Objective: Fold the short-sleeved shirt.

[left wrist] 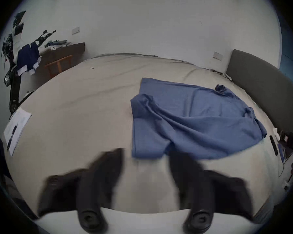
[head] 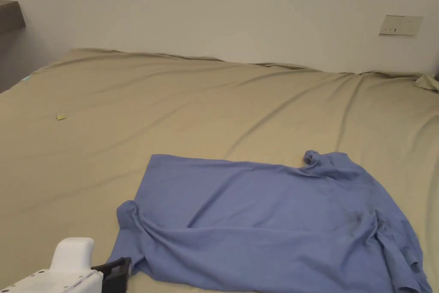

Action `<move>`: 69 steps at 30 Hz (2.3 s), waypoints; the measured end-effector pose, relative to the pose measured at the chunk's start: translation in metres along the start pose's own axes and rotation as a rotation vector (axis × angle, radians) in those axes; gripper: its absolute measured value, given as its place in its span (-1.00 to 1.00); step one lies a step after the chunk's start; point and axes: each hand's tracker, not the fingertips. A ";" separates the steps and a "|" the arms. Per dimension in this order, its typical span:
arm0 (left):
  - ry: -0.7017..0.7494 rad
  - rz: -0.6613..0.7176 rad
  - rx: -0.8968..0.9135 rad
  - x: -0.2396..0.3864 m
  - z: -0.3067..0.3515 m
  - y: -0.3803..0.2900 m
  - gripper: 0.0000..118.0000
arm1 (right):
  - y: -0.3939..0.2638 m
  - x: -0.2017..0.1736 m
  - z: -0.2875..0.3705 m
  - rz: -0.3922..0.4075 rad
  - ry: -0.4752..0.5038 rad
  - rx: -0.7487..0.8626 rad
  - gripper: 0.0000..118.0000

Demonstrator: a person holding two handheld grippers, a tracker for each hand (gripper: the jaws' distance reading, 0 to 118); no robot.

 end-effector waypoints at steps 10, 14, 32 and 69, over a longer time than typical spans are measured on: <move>-0.011 -0.119 -0.159 0.013 -0.052 0.005 -0.30 | 0.008 0.025 -0.038 -0.045 -0.010 -0.096 -0.83; -0.050 -0.085 -0.130 0.008 -0.043 0.006 -0.79 | 0.014 0.039 -0.088 0.011 -0.078 -0.199 0.91; -0.117 0.032 -0.149 -0.008 -0.048 0.013 -0.83 | 0.021 0.075 -0.151 -0.191 0.014 -0.162 -0.77; -0.169 0.129 -0.187 -0.029 0.120 -0.116 -0.88 | -0.090 0.089 0.041 -0.391 0.007 -0.297 -0.83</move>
